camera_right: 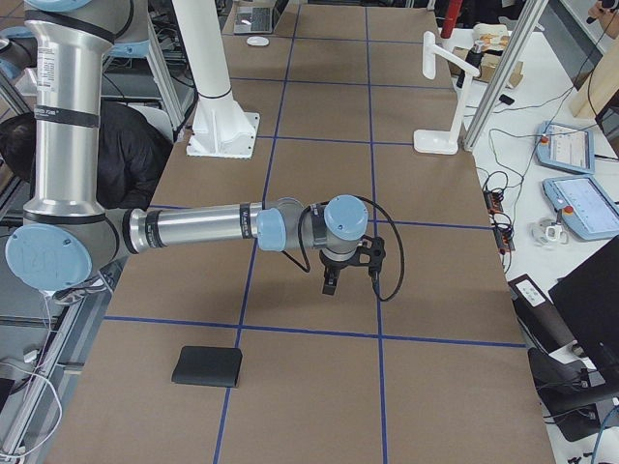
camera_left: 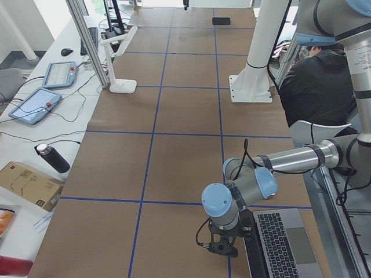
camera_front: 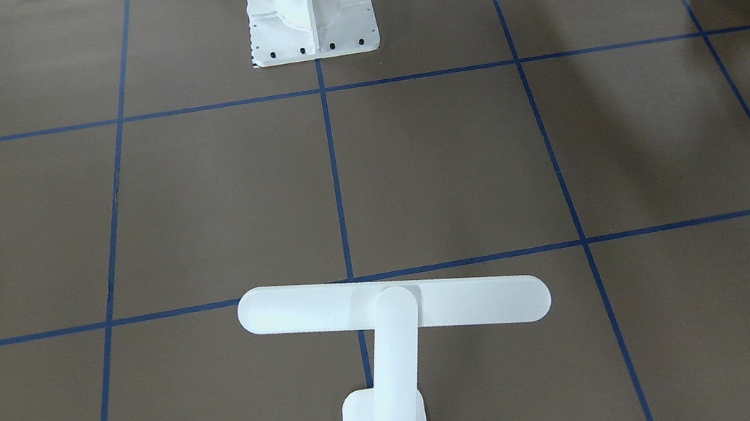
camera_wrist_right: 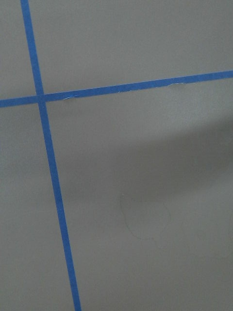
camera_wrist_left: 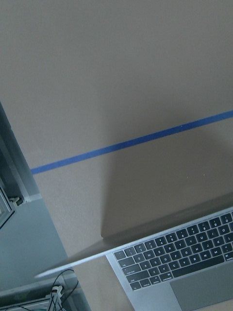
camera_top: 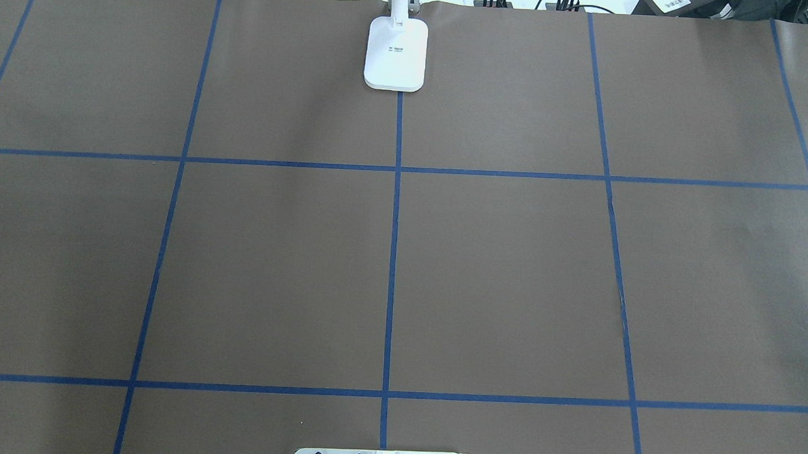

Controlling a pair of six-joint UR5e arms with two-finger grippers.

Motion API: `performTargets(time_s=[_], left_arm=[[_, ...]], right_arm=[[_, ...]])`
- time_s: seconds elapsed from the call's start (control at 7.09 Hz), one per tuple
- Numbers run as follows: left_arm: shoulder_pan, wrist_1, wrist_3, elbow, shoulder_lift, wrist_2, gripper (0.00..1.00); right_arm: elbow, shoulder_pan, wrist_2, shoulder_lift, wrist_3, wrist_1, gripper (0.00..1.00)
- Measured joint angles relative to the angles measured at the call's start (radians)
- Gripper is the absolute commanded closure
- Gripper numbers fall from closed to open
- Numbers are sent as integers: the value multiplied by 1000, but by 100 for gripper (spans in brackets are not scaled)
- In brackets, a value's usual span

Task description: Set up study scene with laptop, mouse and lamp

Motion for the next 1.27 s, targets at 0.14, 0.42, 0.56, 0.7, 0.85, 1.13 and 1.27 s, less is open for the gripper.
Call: performTargets(time_s=[0.14, 0.42, 0.56, 0.7, 0.85, 1.13, 1.27], left_arm=[[-7, -1, 3, 18, 1, 0, 0], [-14, -31, 6, 71, 10, -3, 0], [-17, -57, 6, 100, 14, -5, 0], [-20, -71, 6, 122, 16, -6, 0], [-22, -76, 6, 135, 18, -7, 0], [-50, -77, 12, 137, 22, -8, 0], [-76, -72, 27, 130, 27, -8, 0]], right_arm=[[-1, 1, 0, 0, 0, 0, 1], [2, 1, 0, -1, -2, 0, 1], [7, 1, 0, -1, -5, 0, 1], [12, 1, 1, 0, -7, 1, 1], [17, 1, 1, 0, -7, 1, 1], [26, 0, 3, 0, -6, 1, 1], [26, 0, 3, -1, -6, 1, 1]])
